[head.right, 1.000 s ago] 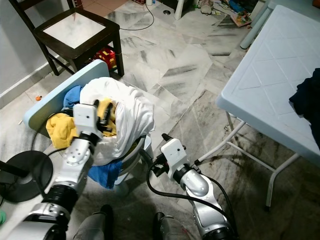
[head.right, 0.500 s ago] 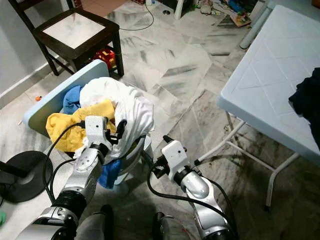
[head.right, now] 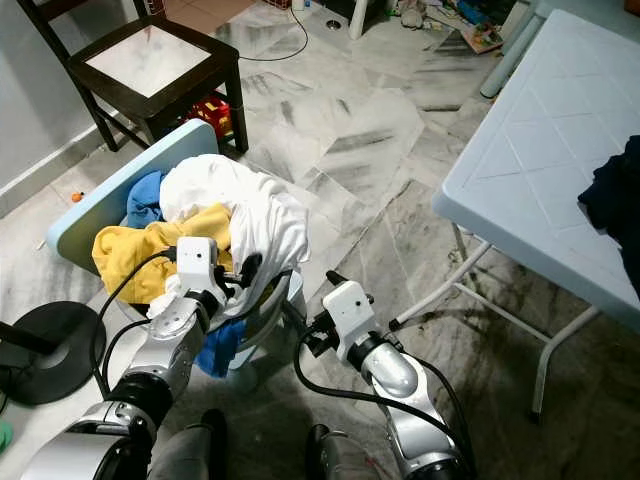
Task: Hang hanger
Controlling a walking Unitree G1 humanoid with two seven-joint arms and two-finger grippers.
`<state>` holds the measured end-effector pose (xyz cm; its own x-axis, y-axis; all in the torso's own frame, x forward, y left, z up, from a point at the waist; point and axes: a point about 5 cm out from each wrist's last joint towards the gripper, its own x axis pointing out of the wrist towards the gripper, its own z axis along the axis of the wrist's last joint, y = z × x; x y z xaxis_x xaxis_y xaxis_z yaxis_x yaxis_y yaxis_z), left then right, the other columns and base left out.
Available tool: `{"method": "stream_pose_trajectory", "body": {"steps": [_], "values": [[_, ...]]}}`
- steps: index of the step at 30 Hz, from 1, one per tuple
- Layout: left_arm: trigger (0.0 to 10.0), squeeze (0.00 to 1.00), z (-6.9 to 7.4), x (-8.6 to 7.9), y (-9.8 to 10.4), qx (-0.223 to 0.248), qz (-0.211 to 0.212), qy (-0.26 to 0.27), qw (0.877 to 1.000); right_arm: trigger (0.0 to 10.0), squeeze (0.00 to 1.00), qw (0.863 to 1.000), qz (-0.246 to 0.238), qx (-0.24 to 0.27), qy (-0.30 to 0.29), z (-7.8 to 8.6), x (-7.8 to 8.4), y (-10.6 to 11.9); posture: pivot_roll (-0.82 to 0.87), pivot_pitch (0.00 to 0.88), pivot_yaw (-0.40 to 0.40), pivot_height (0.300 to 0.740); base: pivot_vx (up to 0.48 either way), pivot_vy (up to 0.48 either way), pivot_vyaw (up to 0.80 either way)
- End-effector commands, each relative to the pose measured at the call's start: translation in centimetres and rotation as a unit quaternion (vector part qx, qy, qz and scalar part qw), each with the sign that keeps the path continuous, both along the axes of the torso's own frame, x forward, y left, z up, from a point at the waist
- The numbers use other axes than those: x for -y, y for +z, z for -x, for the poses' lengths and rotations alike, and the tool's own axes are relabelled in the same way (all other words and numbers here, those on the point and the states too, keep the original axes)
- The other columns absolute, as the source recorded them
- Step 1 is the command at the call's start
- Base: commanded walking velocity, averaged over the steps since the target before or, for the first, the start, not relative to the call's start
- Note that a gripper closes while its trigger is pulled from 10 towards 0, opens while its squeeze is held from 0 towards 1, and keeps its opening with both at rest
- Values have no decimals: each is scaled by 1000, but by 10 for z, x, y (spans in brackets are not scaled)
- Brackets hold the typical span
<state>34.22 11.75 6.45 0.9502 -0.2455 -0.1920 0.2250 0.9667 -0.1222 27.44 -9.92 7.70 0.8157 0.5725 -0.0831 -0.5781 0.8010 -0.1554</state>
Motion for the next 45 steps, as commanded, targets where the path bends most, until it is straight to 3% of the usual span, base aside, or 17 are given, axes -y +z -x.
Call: {"method": "stream_pose_trajectory", "body": {"steps": [1,6,13,14,15,19,24,32,33,34,35,36,38,39,42,45], "values": [[0,0,6,3,-11,-29,2,-22,999,10000,0,1000,7,0,0,3,3,-1,-5,261,-91,740,0,0,0],[0,0,6,2,-7,2,-31,-44,999,10000,0,1000,7,0,0,3,4,-1,-5,261,-93,740,0,0,0],[0,0,4,-5,-2,29,-43,-42,998,10000,0,1000,10,-1,2,3,4,-2,3,260,-97,740,0,0,0],[3529,0,4,-7,-2,33,-60,-39,997,10000,0,1000,10,-1,3,3,3,-2,5,262,-98,740,0,0,0],[10000,0,4,-9,-2,36,-73,-35,996,10000,0,1000,10,-1,4,2,3,-2,5,262,-98,740,0,0,0],[10000,0,3,-12,-1,50,-111,-23,992,10000,0,1000,11,-2,6,2,3,-3,10,262,-100,740,0,0,0],[10000,0,6,-12,-5,40,-101,-28,994,10000,0,1000,12,-4,8,2,2,-4,13,259,-102,740,0,0,0],[10000,0,16,17,-13,36,-88,-106,990,10000,0,1000,13,-3,8,2,2,-4,12,256,-102,740,0,0,0],[7961,0,19,23,-15,36,-90,-127,987,10000,0,1000,13,-3,8,2,2,-4,12,255,-102,740,0,0,0],[7961,0,26,36,-19,36,-102,-173,979,10000,0,1000,14,-3,8,2,2,-4,11,255,-102,740,0,0,0],[8902,0,34,47,-25,36,-119,-217,968,10000,0,1000,14,-3,8,2,2,-4,9,255,-101,740,0,0,0],[9020,0,40,55,-29,32,-133,-249,959,10000,0,1000,14,-2,7,2,2,-4,9,255,-100,740,0,0,0],[9098,0,46,59,-35,31,-160,-275,948,10000,0,1000,14,-2,7,2,1,-4,8,256,-99,740,0,0,0],[9804,0,47,60,-36,30,-166,-280,945,10000,0,1000,14,-3,7,2,1,-4,7,257,-98,740,0,0,0],[10000,0,51,59,-40,28,-183,-291,939,10000,0,1000,14,-3,6,3,1,-4,5,259,-97,740,0,0,0],[10000,0,52,51,-44,19,-186,-273,944,10000,0,1000,14,-4,6,4,2,-5,5,261,-93,740,0,0,0]]}}
